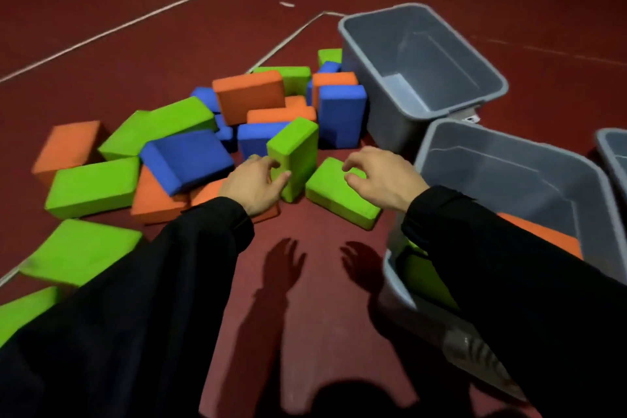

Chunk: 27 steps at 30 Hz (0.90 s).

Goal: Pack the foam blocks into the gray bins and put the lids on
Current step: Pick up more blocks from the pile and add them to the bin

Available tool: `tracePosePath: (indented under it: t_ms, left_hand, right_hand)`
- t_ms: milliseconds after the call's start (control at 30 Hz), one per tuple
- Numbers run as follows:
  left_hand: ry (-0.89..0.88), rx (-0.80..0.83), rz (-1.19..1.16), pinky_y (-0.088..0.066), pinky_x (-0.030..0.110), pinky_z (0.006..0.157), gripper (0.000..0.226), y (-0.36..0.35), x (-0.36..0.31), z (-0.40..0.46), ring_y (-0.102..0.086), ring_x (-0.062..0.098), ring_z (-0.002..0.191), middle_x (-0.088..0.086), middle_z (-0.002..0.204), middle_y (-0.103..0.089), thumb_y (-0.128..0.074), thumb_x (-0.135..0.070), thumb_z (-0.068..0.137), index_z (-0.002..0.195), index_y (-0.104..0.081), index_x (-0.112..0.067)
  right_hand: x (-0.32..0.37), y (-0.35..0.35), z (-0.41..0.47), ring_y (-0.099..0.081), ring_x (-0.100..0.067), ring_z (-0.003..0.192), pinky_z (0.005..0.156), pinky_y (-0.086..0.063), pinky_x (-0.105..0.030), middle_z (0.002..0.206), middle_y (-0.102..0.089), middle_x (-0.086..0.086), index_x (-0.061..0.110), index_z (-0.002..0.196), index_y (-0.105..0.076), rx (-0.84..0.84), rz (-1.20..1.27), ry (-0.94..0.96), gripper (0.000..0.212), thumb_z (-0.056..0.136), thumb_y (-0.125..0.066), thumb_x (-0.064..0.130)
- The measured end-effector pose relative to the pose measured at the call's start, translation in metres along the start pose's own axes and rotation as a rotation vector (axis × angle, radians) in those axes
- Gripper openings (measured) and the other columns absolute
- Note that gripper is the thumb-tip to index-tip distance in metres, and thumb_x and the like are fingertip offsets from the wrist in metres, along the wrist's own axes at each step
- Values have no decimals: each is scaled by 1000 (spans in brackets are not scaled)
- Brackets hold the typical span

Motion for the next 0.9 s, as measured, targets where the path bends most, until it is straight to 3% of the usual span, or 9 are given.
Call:
tracePosePath:
  t_ms: [100, 267, 433, 567, 667, 733, 833, 900]
  left_hand:
    - [96, 14, -8, -45, 41, 92, 48, -4, 49, -2, -59, 35, 118, 13, 132, -59, -50, -50, 101, 133, -61, -16]
    - [94, 67, -9, -48, 43, 93, 51, -21, 85, 23, -61, 33, 115, 11, 135, -56, -49, -51, 100, 137, -57, -17]
    - [30, 139, -58, -44, 41, 98, 52, -35, 71, 47, -54, 32, 125, 12, 139, -53, -53, -49, 99, 140, -53, -16]
    - [8, 108, -87, -47, 46, 101, 60, -49, 57, 81, -51, 34, 129, 12, 141, -47, -58, -49, 96, 146, -45, -18]
    - [-2, 35, -80, -47, 49, 103, 61, -58, 43, 105, -50, 35, 128, 12, 141, -47, -60, -47, 94, 145, -46, -18]
    - [-4, 10, -44, -44, 49, 107, 64, -67, 34, 121, -44, 37, 133, 12, 148, -40, -62, -46, 92, 147, -44, -17]
    - [42, 62, 58, -31, 52, 118, 85, -88, 30, 140, -17, 39, 152, 14, 168, -12, -66, -49, 90, 159, -25, -21]
    - [77, 152, 115, -22, 55, 122, 97, -108, 32, 148, 2, 39, 155, 13, 170, 6, -66, -53, 90, 162, -8, -27]
  right_hand:
    - [27, -24, 21, -59, -29, 117, 91, -52, -44, 122, -61, -1, 31, 121, -66, 67, -48, 33, 32, 95, -52, 44]
    - [26, -59, 50, -57, -28, 122, 88, -48, -40, 130, -61, -2, 28, 126, -64, 158, -102, -61, 35, 96, -53, 42]
    - [-21, -73, 83, -57, -34, 126, 96, -47, -39, 139, -60, -12, 20, 137, -58, 275, -19, -328, 48, 92, -59, 38]
    - [-66, -107, 116, -57, -35, 128, 101, -50, -39, 143, -57, -17, 11, 144, -50, 476, -31, -448, 63, 88, -62, 38]
    - [-90, -138, 138, -57, -38, 127, 102, -50, -43, 143, -55, -18, 12, 144, -48, 562, -106, -409, 63, 88, -63, 38]
    - [-101, -149, 157, -55, -39, 127, 102, -49, -46, 142, -52, -16, 15, 144, -46, 524, -176, -316, 61, 89, -63, 36]
    - [-104, -170, 182, -46, -37, 134, 107, -44, -49, 153, -42, -11, 22, 152, -35, 452, -279, -131, 74, 86, -69, 31]
    - [-102, -189, 192, -27, -36, 149, 118, -31, -55, 167, -20, -7, 33, 159, -22, 495, -315, -15, 94, 83, -77, 39]
Point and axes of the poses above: each hand's wrist, its own z-axis towards the middle knuckle, its own y-axis out of the back of the hand, x = y × z, the point moved 6 cm from there along z, towards the middle knuckle
